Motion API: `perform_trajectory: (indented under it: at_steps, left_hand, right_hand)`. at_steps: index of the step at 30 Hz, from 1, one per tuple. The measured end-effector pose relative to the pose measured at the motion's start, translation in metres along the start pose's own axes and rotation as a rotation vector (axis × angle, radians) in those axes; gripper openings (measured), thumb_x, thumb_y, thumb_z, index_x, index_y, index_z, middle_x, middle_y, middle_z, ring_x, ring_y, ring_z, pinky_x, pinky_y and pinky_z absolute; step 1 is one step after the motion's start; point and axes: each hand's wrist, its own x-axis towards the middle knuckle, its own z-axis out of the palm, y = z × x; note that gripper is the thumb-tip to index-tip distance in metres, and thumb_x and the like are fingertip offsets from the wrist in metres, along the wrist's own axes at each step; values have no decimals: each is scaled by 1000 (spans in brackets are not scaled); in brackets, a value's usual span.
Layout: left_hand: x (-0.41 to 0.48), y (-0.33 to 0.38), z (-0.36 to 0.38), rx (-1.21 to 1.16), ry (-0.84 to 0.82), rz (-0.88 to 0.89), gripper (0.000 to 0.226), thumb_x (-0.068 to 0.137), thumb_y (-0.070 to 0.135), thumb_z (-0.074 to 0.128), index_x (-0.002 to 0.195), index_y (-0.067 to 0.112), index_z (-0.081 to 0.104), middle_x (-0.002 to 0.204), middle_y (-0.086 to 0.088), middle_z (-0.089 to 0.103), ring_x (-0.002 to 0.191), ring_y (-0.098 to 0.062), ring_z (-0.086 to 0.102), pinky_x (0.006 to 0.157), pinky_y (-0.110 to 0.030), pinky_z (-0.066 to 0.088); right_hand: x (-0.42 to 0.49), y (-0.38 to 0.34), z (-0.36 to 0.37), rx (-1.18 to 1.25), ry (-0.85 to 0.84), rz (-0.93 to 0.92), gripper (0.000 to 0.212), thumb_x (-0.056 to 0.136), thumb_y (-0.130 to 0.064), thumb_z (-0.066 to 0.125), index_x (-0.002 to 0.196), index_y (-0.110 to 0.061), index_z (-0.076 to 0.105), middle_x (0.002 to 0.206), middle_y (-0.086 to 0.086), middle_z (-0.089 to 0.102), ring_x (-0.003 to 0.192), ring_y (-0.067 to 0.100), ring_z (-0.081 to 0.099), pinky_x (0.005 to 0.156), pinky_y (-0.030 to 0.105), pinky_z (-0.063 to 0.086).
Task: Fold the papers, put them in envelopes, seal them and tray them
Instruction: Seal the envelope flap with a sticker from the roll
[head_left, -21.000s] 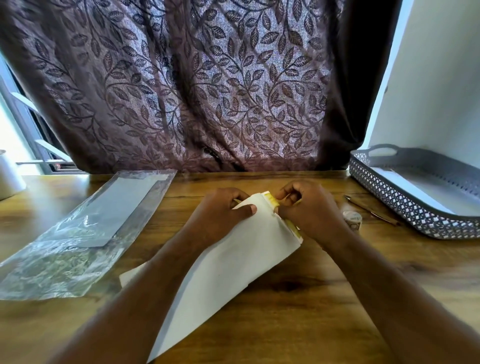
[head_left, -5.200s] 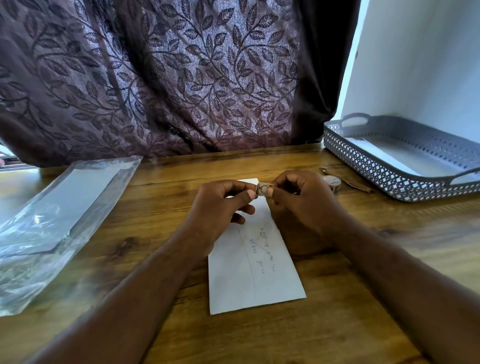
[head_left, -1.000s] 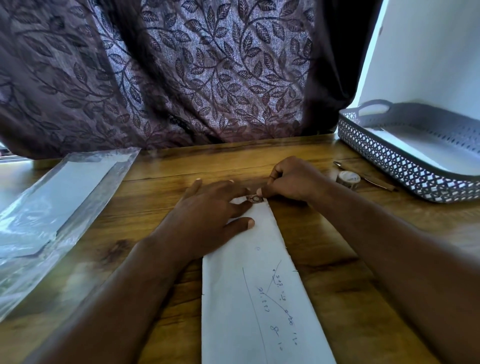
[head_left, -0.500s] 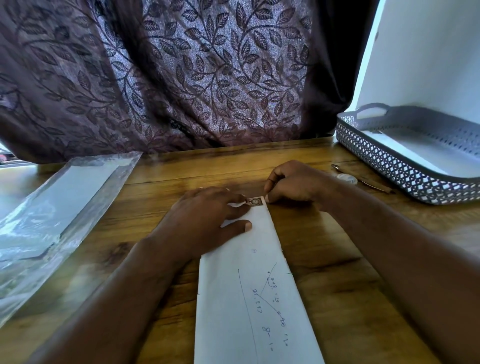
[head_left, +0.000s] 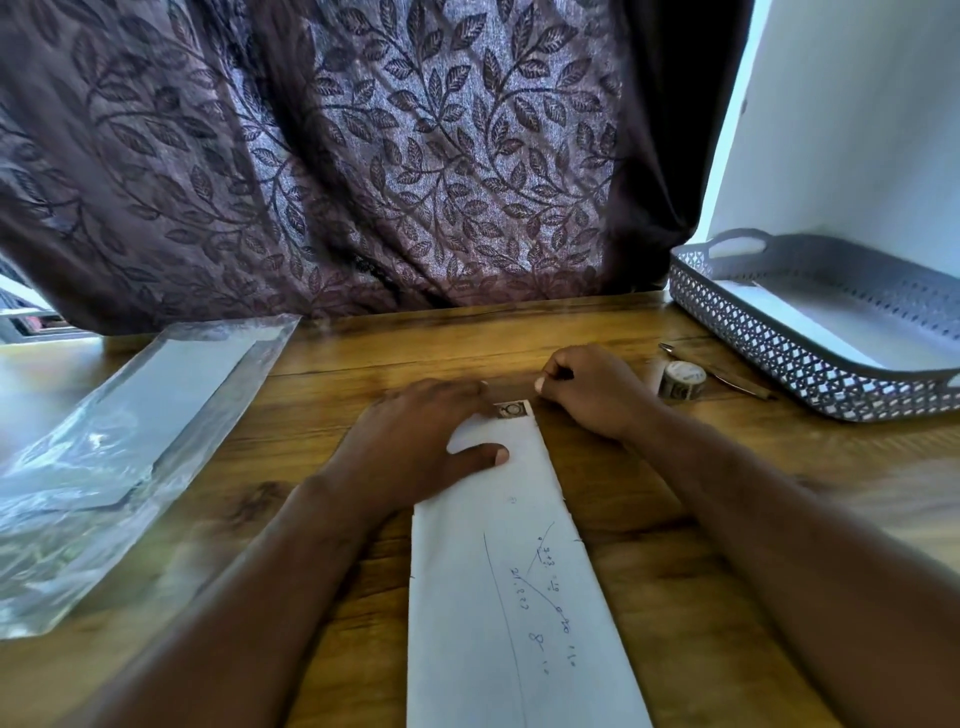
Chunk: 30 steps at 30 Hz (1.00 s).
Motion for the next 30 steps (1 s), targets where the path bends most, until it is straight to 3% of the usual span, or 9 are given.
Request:
perform_trajectory:
  at_steps: [5,8,12,15,17,19,23,27,30]
  left_hand:
    - [0,-1,8,-44,51,-101,68,90,71,45,148,39,31,148,11,47,135,-15,43,110,-44,37]
    - [0,1,7,-61,90,-150,71,88,70,48,148,36,32,140,7,51,129,-20,48,106,-47,39]
    - [3,-1,9,-184,184,-207,47,94,42,61,139,30,48,133,3,55,124,-21,50,103,-41,39]
    - [4,-6,6,-477,284,-300,43,92,20,67,133,30,56,113,8,61,105,-14,57,81,-27,43]
    - [5,-11,5,-646,359,-365,43,88,19,72,128,32,60,96,10,63,92,-14,61,70,-24,43]
    - [7,-16,4,-809,439,-395,44,84,19,77,124,31,64,85,8,63,84,-14,63,71,-28,49]
    - [9,-12,-4,-1085,546,-445,51,84,13,78,130,24,59,92,-2,72,80,-9,67,67,-23,52]
    - [5,6,-9,-1719,440,-605,48,92,20,69,134,11,48,114,-13,71,101,-26,70,76,-39,60]
    - [1,28,-6,-1722,189,-571,28,98,22,59,124,11,61,114,-8,74,105,-27,70,87,-49,59]
  right_hand:
    - [-27,3,-4,-11,18,-117,12,93,-40,68,95,-29,67,88,-13,64,82,5,58,61,21,39]
    - [-39,2,-1,-50,45,-174,25,85,-49,75,99,-29,70,91,-14,68,81,1,60,63,17,43]
    - [-44,-3,6,-241,12,-212,45,81,-54,74,113,-22,71,109,-6,68,95,13,60,75,27,52]
    - [-46,-12,7,-279,-5,-219,37,86,-46,73,107,-15,72,103,-3,70,91,17,62,75,32,54]
    - [-46,-14,4,-193,-24,-202,29,88,-42,72,104,-17,71,97,-6,69,87,14,63,65,26,48]
    - [-47,-13,0,-45,-83,-155,27,90,-39,72,110,-21,71,97,-10,71,87,9,66,68,24,51]
    - [-46,-12,-9,232,-142,-86,15,89,-21,76,100,-12,74,96,0,77,90,18,74,87,45,61]
    - [-45,-7,-18,424,10,11,9,90,-20,74,90,-10,74,88,5,78,83,25,75,83,48,62]
    - [-44,-3,-26,540,140,68,8,91,-19,74,88,-12,74,86,3,79,82,23,75,85,50,61]
